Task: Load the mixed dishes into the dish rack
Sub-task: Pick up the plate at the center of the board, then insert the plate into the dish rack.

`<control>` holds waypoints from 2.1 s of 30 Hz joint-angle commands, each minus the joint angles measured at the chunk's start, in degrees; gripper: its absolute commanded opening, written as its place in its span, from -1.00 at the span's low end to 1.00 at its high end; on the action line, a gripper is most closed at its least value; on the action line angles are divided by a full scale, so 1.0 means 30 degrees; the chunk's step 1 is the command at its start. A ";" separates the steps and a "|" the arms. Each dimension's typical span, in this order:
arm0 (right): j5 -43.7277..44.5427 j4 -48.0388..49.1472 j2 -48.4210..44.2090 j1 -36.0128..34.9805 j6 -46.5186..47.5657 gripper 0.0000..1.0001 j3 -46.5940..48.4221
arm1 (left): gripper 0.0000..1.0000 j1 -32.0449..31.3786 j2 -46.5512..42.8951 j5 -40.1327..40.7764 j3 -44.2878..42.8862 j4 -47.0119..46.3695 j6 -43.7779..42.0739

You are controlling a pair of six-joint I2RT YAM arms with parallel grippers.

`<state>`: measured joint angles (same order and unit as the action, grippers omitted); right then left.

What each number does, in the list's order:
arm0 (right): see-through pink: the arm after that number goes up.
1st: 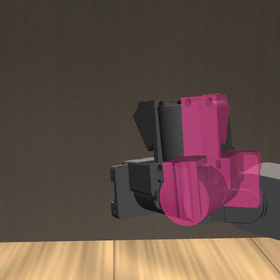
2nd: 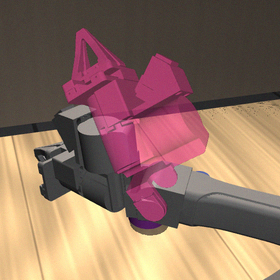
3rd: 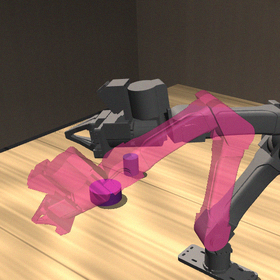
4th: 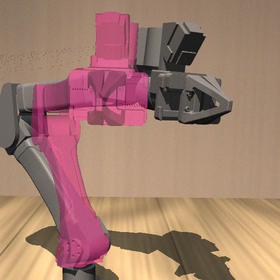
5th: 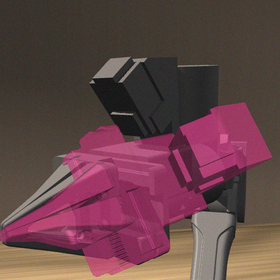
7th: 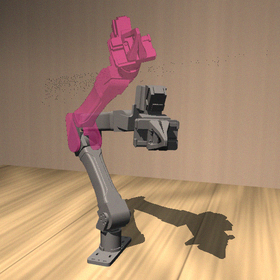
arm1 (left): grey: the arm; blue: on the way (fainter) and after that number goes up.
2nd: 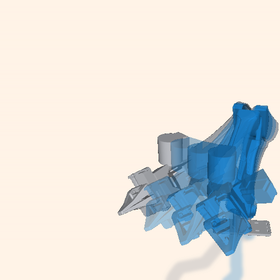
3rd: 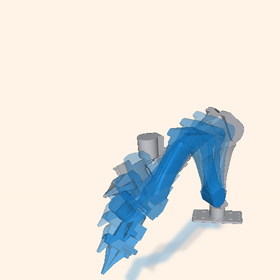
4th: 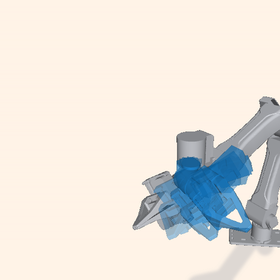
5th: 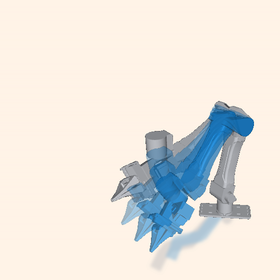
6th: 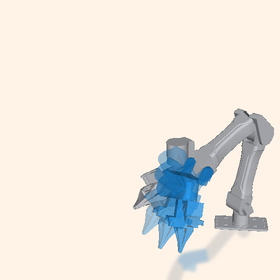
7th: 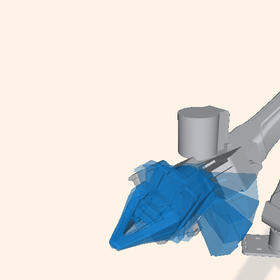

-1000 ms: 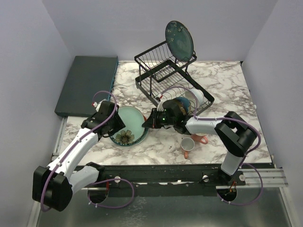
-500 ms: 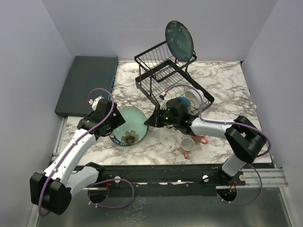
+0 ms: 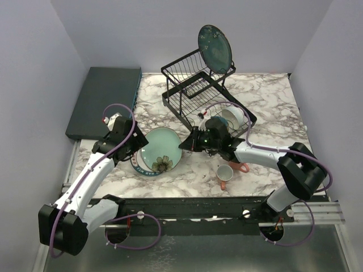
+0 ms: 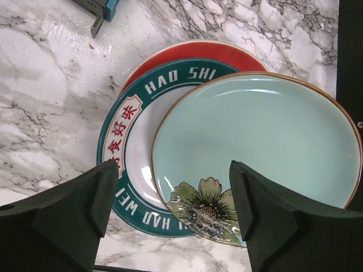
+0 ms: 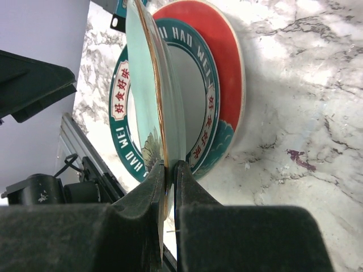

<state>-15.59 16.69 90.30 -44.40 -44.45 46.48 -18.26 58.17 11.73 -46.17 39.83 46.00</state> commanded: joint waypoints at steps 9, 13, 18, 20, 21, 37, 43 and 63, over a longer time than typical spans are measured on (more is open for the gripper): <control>-0.3007 0.0916 -0.1604 0.1188 -0.1246 -0.99 0.0168 | 0.71 0.1347 0.0195 -0.4150 0.1789 -0.3107 -0.0383; -0.3849 0.0841 -0.1851 0.1637 -0.1632 -0.99 0.0100 | 0.71 0.1485 0.0550 -0.5489 0.2559 -0.4139 -0.0030; -0.4677 0.0362 -0.2129 0.2293 -0.1933 -0.99 0.0043 | 0.70 0.1546 0.0820 -0.6080 0.3255 -0.5054 0.0301; -0.5086 0.0472 -0.2194 0.2600 -0.2175 -0.99 -0.0117 | 0.70 0.1575 0.0875 -0.6372 0.3510 -0.5409 0.0381; -0.5176 0.0499 -0.2234 0.2689 -0.2261 -0.99 -0.0184 | 0.70 0.1575 0.0908 -0.6496 0.3657 -0.5576 0.0443; -0.6141 0.1294 -0.1309 0.3170 -0.2981 -0.99 -0.0790 | 0.65 0.1648 0.0913 -0.8601 0.6103 -0.8383 0.1901; -0.5560 0.0481 -0.1003 0.3170 -0.2493 -0.99 -0.0983 | 0.60 0.1685 0.0989 -0.9505 0.6969 -0.9758 0.2497; -0.4490 -0.0106 0.0428 0.3186 -0.1376 -0.99 -0.1881 | 0.43 0.1721 0.0977 -1.1885 0.8606 -1.3188 0.3450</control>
<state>-28.69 14.31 89.38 -34.81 -48.64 41.08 -13.17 61.06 -19.84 -21.89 3.44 55.40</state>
